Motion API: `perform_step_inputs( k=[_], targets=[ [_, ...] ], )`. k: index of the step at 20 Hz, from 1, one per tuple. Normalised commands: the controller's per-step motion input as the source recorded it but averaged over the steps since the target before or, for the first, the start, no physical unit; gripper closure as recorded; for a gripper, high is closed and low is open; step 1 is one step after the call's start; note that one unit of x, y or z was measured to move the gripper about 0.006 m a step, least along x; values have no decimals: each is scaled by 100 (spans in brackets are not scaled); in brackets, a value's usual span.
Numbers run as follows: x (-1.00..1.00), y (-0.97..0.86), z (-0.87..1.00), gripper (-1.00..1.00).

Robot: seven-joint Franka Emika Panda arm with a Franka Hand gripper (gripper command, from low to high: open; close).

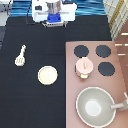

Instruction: Take the lid off the pot, put the pot on the plate, and use the tool to push the pot to the front of the table.

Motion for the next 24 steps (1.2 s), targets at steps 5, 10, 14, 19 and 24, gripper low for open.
perform_step_inputs(
  k=[5, 10, 14, 19, 24],
  targets=[
    [6, 11, 13, -100],
    [39, 58, 71, -100],
    [52, 73, 84, -100],
    [65, 69, 78, -100],
    [83, 50, 44, -100]
  ],
)
